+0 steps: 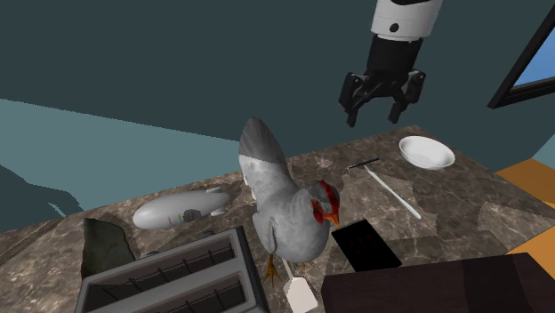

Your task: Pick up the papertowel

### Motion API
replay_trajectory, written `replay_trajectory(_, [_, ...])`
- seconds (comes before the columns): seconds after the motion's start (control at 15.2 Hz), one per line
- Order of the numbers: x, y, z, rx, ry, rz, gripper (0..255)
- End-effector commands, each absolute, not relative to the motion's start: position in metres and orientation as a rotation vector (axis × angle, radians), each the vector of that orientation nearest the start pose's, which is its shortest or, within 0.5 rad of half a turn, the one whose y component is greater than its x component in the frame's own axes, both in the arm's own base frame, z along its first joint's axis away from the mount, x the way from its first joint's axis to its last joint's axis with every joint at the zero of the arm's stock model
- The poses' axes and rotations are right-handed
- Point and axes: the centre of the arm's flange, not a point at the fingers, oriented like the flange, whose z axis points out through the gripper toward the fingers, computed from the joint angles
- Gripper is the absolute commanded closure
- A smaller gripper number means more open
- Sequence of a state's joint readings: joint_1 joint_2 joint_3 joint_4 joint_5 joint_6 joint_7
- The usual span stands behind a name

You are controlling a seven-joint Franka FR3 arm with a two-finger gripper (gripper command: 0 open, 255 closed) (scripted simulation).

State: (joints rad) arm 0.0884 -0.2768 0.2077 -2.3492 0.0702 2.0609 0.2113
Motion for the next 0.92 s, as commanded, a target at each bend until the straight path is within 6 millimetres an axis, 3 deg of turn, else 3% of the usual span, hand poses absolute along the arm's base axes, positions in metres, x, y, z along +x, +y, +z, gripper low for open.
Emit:
replay_trajectory(0.0, [0.449, 0.161, 0.425, -3.135, -0.059, 0.029, 0])
replay_trajectory(0.86, [0.534, 0.285, 0.348, -3.107, -0.008, 0.047, 0])
